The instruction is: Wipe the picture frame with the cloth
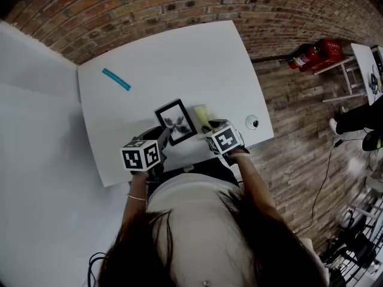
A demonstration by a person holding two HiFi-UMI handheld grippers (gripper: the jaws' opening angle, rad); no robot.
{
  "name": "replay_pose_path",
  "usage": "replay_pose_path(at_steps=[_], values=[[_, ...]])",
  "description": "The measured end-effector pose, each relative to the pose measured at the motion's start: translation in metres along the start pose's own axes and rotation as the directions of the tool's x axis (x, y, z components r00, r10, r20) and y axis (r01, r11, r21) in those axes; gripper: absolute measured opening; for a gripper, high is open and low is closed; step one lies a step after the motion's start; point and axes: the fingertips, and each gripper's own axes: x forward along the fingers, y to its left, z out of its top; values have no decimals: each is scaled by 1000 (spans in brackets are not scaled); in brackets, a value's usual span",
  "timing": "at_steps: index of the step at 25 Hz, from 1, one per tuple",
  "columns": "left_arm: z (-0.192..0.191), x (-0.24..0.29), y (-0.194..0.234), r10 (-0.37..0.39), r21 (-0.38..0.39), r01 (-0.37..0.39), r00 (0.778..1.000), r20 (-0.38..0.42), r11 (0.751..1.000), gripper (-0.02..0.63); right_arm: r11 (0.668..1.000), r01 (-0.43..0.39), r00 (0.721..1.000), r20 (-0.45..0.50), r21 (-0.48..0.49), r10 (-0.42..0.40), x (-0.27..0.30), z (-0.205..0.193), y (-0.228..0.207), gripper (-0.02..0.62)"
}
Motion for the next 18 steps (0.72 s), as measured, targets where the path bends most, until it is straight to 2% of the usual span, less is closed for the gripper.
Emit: replay_pose_path(at_steps=[3, 6, 12, 18], values=[[0, 0, -1, -1, 1, 1, 1000, 2, 1000, 106, 1000, -18, 1000, -13, -4, 18, -2, -1, 4, 129], [2, 1, -1, -1, 1, 1, 1000, 8, 1000, 106, 1000, 18, 1000, -15, -19, -18, -6, -1, -5, 133], [6, 0, -3, 2, 5, -2, 1000, 20, 1000, 104, 1000, -31, 999, 19, -2, 31, -17, 12, 4, 133], [15, -4, -1, 27, 34, -29, 998, 59, 999, 87, 1000, -16, 997, 72, -25, 17, -27, 30, 4, 112]])
